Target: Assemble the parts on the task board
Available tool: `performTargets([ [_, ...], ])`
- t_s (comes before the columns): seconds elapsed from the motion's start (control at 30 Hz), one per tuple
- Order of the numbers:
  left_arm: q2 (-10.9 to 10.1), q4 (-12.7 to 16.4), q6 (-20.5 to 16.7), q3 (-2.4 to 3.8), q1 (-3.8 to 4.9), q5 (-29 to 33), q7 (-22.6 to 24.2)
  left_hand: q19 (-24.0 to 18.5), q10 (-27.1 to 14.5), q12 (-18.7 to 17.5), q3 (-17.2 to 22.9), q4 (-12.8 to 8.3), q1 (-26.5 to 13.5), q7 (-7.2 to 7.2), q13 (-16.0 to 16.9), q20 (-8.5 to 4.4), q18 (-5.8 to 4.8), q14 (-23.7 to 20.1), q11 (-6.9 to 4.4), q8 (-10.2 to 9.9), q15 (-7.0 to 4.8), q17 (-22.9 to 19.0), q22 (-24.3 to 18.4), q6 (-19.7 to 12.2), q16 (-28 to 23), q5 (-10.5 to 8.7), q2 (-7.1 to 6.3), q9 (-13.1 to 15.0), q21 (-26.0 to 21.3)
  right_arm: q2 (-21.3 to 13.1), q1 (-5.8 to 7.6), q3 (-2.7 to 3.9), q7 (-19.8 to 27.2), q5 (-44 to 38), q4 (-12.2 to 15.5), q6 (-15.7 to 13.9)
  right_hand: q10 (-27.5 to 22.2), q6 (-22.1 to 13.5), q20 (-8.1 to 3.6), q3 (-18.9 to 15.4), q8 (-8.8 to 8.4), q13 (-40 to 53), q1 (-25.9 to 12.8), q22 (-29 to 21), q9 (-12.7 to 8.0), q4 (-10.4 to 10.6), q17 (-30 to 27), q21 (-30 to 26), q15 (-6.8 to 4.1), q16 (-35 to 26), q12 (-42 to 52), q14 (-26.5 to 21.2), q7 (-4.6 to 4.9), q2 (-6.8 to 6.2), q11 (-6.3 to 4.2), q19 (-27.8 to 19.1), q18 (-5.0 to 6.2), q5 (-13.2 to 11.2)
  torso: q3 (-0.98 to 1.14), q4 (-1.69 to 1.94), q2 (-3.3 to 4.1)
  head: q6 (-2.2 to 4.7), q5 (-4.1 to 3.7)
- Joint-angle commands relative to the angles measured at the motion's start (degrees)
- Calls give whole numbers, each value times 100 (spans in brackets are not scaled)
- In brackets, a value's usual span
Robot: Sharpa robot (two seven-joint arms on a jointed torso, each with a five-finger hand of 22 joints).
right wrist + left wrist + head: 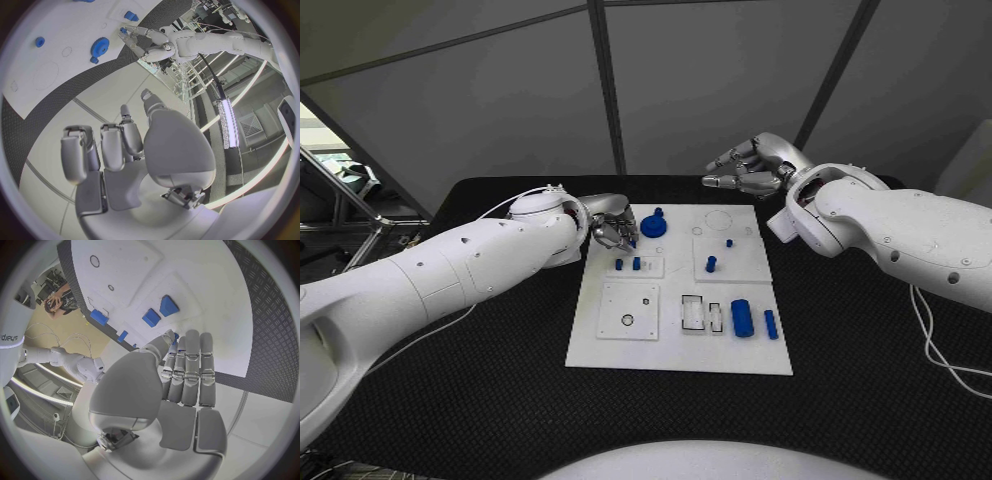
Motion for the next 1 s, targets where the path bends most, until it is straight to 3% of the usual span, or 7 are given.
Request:
performTargets([
  [0.03,8,-4,124,1,6,-21,-66,35,39,-34,6,-26,-32,10,-4,-10,12,45,-5,12,-5,5,8,35,26,24,5,5,18,5,11,4,38,9,3,26,2,50,-37,-21,-18,7,-24,1090,9,-17,8,-32,-46,-24,13,255,-3,52,-26,346,71,38,1,3,-2,-6,-2],
  [0.37,12,-28,147,1,6,-21,-137,40,14,-68,5,-21,-62,28,-9,-7,10,49,10,-18,2,7,31,0,65,14,-18,-8,38,4,11,4,40,9,-1,22,2,50,-37,-21,-18,7,-24,1090,9,-17,8,-32,-46,-24,13,255,-3,52,-26,346,71,38,-1,0,-1,-14,-1],
  [0.63,4,-21,142,0,4,-21,-213,45,-83,-158,-1,-8,-146,84,-16,20,6,38,62,-51,39,-13,42,-168,118,-43,-127,-61,35,6,11,4,41,9,-9,18,-2,56,-38,-29,-19,-1,-36,1081,11,-20,-1,-38,-47,-30,8,254,-4,63,-27,341,73,39,0,4,-5,-16,-2],
  [1.0,0,-28,66,0,4,-21,-205,61,-177,-253,9,52,-284,83,-13,63,16,4,85,-60,70,-88,-16,-652,141,-63,-293,-227,-49,9,11,4,43,9,-14,19,-2,56,-38,-29,-19,-1,-36,1081,11,-20,-1,-38,-47,-30,8,254,-4,63,-27,341,73,39,1,0,-2,-12,6],
])
